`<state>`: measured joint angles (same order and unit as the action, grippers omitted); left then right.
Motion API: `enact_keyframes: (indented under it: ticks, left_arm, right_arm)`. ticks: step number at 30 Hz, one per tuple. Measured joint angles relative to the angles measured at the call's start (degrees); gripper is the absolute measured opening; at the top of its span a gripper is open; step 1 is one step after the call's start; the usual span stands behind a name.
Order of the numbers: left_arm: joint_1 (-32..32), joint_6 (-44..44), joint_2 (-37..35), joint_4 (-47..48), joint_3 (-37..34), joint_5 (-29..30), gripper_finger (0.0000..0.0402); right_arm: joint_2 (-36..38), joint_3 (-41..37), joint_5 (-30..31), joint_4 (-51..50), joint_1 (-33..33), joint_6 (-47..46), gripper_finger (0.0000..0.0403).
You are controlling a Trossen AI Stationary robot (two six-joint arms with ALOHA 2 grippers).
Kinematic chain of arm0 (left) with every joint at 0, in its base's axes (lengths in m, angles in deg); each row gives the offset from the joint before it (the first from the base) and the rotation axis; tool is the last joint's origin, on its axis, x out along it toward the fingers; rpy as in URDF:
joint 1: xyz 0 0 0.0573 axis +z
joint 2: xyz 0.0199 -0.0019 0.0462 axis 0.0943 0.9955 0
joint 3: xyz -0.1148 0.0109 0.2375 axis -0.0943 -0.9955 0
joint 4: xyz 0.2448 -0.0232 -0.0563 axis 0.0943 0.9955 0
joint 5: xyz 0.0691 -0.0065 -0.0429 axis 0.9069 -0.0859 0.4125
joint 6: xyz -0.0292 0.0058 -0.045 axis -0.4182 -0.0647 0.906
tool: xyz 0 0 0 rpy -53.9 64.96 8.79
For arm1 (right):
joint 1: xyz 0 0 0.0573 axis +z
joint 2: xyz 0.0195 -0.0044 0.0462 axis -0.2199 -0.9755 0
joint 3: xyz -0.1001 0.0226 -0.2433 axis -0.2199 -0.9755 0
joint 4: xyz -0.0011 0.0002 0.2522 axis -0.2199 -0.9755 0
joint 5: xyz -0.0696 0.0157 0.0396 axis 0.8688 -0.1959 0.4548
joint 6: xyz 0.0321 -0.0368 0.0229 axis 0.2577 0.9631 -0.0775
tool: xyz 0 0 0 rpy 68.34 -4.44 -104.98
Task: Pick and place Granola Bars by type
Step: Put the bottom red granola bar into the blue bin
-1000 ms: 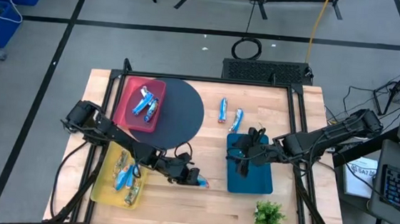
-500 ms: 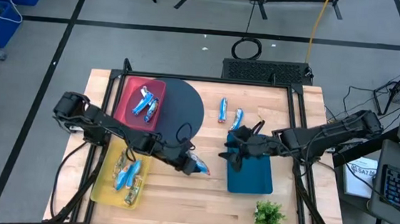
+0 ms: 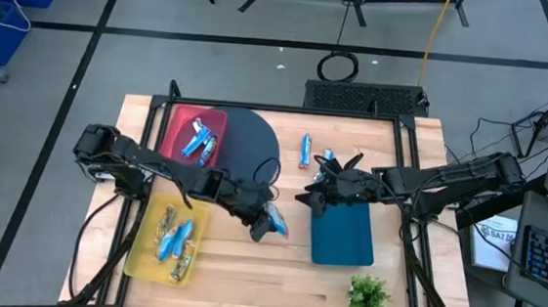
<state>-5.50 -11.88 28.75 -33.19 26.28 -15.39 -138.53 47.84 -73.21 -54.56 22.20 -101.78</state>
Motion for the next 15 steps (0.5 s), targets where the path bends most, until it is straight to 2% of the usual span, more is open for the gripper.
enact_keyframes:
  ticks: [7, 11, 15]
  left_arm:
    - [3.42, -5.88, -0.04, 1.88, 4.96, -2.98, 0.0000]
    - [4.98, -6.85, -0.07, 1.71, 5.61, -4.47, 0.0000]
    - [5.67, -8.13, -0.04, 1.62, 5.86, -5.53, 0.0000]
  right_arm:
    - [0.00, 0.00, -2.41, 3.11, -0.48, -2.33, 0.0299]
    - [-0.02, 0.00, -3.17, 3.16, -0.50, -3.38, 0.0331]
    - [-1.19, 0.04, -5.78, 4.75, -0.55, -4.32, 0.0341]
